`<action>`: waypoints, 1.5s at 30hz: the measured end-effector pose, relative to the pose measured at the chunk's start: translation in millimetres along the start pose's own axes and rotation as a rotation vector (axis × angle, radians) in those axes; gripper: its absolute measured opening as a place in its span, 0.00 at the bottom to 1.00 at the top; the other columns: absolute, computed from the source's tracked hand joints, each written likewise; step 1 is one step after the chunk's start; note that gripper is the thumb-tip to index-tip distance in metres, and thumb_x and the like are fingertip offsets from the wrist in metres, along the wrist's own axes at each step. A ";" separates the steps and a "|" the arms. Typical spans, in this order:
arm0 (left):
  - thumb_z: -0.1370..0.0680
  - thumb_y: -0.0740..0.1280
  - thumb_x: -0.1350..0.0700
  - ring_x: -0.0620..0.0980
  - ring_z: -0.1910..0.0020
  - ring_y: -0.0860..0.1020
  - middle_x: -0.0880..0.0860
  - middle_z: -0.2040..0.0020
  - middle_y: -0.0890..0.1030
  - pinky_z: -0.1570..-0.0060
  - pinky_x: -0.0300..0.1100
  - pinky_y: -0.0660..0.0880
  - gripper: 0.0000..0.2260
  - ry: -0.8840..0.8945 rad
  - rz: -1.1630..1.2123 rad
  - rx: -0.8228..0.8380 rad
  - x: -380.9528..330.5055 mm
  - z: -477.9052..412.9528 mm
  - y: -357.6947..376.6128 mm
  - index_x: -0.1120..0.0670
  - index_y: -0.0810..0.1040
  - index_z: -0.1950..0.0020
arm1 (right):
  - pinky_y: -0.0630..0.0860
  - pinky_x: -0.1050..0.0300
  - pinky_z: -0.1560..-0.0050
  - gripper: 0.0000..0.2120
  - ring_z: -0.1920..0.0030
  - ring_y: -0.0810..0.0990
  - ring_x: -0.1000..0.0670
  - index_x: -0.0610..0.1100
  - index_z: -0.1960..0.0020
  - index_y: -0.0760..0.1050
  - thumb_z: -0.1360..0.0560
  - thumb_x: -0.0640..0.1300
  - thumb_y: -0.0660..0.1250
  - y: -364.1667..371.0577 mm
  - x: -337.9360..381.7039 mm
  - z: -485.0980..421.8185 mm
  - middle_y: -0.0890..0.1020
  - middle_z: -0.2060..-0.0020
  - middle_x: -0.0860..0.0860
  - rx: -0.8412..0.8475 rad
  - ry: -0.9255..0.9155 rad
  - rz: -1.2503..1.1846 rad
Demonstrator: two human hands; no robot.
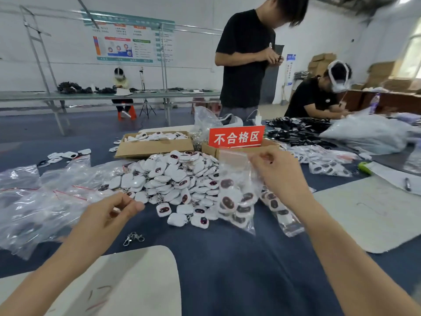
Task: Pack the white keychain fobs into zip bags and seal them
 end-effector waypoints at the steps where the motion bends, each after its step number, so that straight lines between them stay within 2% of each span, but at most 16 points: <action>1: 0.22 0.69 0.50 0.46 0.68 0.73 0.47 0.64 0.80 0.66 0.35 0.67 0.07 0.001 0.007 0.009 0.0 -1.5 5.2 0.46 0.79 0.59 | 0.73 0.58 0.61 0.08 0.61 0.80 0.57 0.50 0.55 0.80 0.22 0.53 0.68 -23.9 -9.5 -11.0 0.82 0.61 0.58 -0.083 -0.006 0.030; 3: 0.22 0.70 0.52 0.46 0.67 0.75 0.46 0.64 0.81 0.66 0.34 0.69 0.06 -0.011 0.038 0.014 0.3 -3.9 14.0 0.45 0.80 0.59 | 0.68 0.61 0.62 0.05 0.59 0.77 0.62 0.53 0.56 0.78 0.22 0.52 0.67 -61.4 -27.6 -30.7 0.80 0.62 0.62 -0.208 0.003 0.078; 6: 0.26 0.69 0.45 0.49 0.65 0.77 0.47 0.63 0.82 0.61 0.41 0.72 0.05 -0.020 0.074 0.018 1.0 -5.9 22.7 0.45 0.81 0.59 | 0.68 0.58 0.65 0.06 0.63 0.76 0.60 0.54 0.58 0.78 0.22 0.51 0.67 -78.0 -60.0 -52.3 0.79 0.64 0.62 -0.247 0.046 0.144; 9: 0.30 0.67 0.40 0.47 0.65 0.77 0.47 0.63 0.82 0.60 0.41 0.72 0.10 -0.029 0.085 0.030 10.4 -1.1 26.8 0.44 0.81 0.58 | 0.69 0.57 0.67 0.06 0.64 0.77 0.55 0.51 0.53 0.79 0.20 0.51 0.65 -58.2 -105.7 -57.8 0.82 0.60 0.54 -0.117 0.115 0.331; 13: 0.28 0.67 0.40 0.43 0.69 0.75 0.46 0.67 0.80 0.66 0.33 0.69 0.09 -0.062 0.044 0.045 35.9 7.7 24.9 0.44 0.80 0.58 | 0.76 0.54 0.61 0.09 0.60 0.80 0.47 0.49 0.51 0.80 0.19 0.49 0.61 -0.7 -165.9 -30.6 0.85 0.57 0.48 0.253 0.282 0.553; 17: 0.26 0.66 0.44 0.41 0.68 0.75 0.44 0.69 0.79 0.66 0.30 0.67 0.06 -0.107 -0.049 0.015 72.4 12.3 13.1 0.45 0.79 0.57 | 0.77 0.50 0.52 0.09 0.53 0.81 0.46 0.50 0.49 0.77 0.19 0.49 0.59 57.0 -136.5 -5.8 0.84 0.54 0.51 0.214 0.157 0.438; 20: 0.23 0.71 0.52 0.45 0.59 0.78 0.46 0.63 0.81 0.54 0.37 0.71 0.07 -0.156 -0.237 -0.075 107.6 17.1 -3.1 0.47 0.79 0.61 | 0.75 0.54 0.59 0.08 0.59 0.79 0.55 0.55 0.45 0.76 0.18 0.49 0.59 110.6 -81.9 13.6 0.82 0.58 0.57 0.230 0.032 0.255; 21: 0.23 0.73 0.56 0.52 0.54 0.78 0.47 0.59 0.82 0.49 0.45 0.72 0.07 -0.174 -0.341 -0.132 118.8 20.5 -11.3 0.45 0.79 0.58 | 0.75 0.54 0.60 0.08 0.61 0.78 0.57 0.57 0.45 0.75 0.18 0.50 0.58 132.9 -63.9 22.1 0.81 0.60 0.58 0.266 0.009 0.186; 24: 0.25 0.75 0.60 0.66 0.42 0.75 0.59 0.45 0.81 0.42 0.63 0.71 0.07 -0.270 -0.628 -0.298 146.7 33.8 -35.6 0.55 0.82 0.47 | 0.77 0.57 0.55 0.09 0.57 0.78 0.59 0.59 0.43 0.74 0.17 0.51 0.56 204.4 -12.3 51.8 0.81 0.57 0.60 0.388 -0.051 0.027; 28: 0.22 0.72 0.56 0.70 0.29 0.66 0.66 0.29 0.70 0.32 0.67 0.64 0.17 -0.387 -0.674 -0.344 170.9 40.3 -51.1 0.55 0.78 0.34 | 0.75 0.60 0.54 0.10 0.58 0.76 0.60 0.56 0.40 0.74 0.17 0.48 0.57 283.9 37.7 89.2 0.78 0.57 0.62 0.521 -0.104 -0.105; 32: 0.19 0.66 0.49 0.68 0.24 0.60 0.64 0.22 0.61 0.26 0.63 0.57 0.24 -0.469 -0.678 -0.323 182.2 31.8 -57.1 0.55 0.70 0.25 | 0.77 0.60 0.54 0.10 0.58 0.80 0.58 0.56 0.42 0.74 0.18 0.47 0.57 328.8 43.0 109.4 0.81 0.54 0.58 0.613 -0.040 -0.168; 34: 0.17 0.63 0.48 0.66 0.23 0.59 0.64 0.22 0.62 0.25 0.61 0.55 0.25 -0.493 -0.682 -0.318 185.4 24.8 -61.8 0.55 0.67 0.22 | 0.73 0.69 0.63 0.10 0.63 0.80 0.62 0.56 0.44 0.75 0.18 0.45 0.58 337.9 34.1 112.3 0.82 0.59 0.58 0.627 0.017 -0.201; 36: 0.17 0.62 0.48 0.65 0.25 0.63 0.64 0.26 0.69 0.26 0.60 0.57 0.23 -0.513 -0.665 -0.332 189.7 18.4 -67.5 0.56 0.69 0.24 | 0.71 0.71 0.66 0.10 0.66 0.79 0.62 0.57 0.48 0.76 0.18 0.44 0.60 337.9 27.9 111.0 0.82 0.60 0.58 0.600 0.060 -0.289; 41: 0.18 0.65 0.53 0.64 0.39 0.73 0.59 0.42 0.80 0.36 0.61 0.65 0.10 -0.481 -0.594 -0.453 189.9 18.9 -77.4 0.56 0.79 0.41 | 0.75 0.61 0.61 0.13 0.62 0.80 0.52 0.59 0.51 0.77 0.19 0.42 0.60 335.3 24.0 105.9 0.82 0.58 0.63 0.564 0.083 -0.416; 43: 0.17 0.65 0.54 0.61 0.41 0.73 0.57 0.44 0.79 0.38 0.60 0.66 0.08 -0.421 -0.511 -0.535 183.9 22.1 -82.8 0.56 0.78 0.43 | 0.76 0.56 0.59 0.13 0.60 0.80 0.48 0.59 0.51 0.77 0.20 0.42 0.61 336.8 23.2 104.8 0.83 0.58 0.63 0.568 0.087 -0.417; 45: 0.17 0.63 0.55 0.57 0.43 0.74 0.50 0.45 0.76 0.40 0.57 0.70 0.07 -0.296 -0.407 -0.593 169.2 22.1 -85.8 0.54 0.76 0.42 | 0.76 0.56 0.60 0.12 0.60 0.81 0.49 0.59 0.51 0.78 0.19 0.43 0.61 337.0 23.3 102.2 0.83 0.57 0.61 0.553 0.104 -0.471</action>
Point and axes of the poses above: each hand's wrist, its own z-axis away from the middle knuckle, its own y-axis out of the palm, x = y × z, the point moved 8 cm from there along -z, towards the middle knuckle
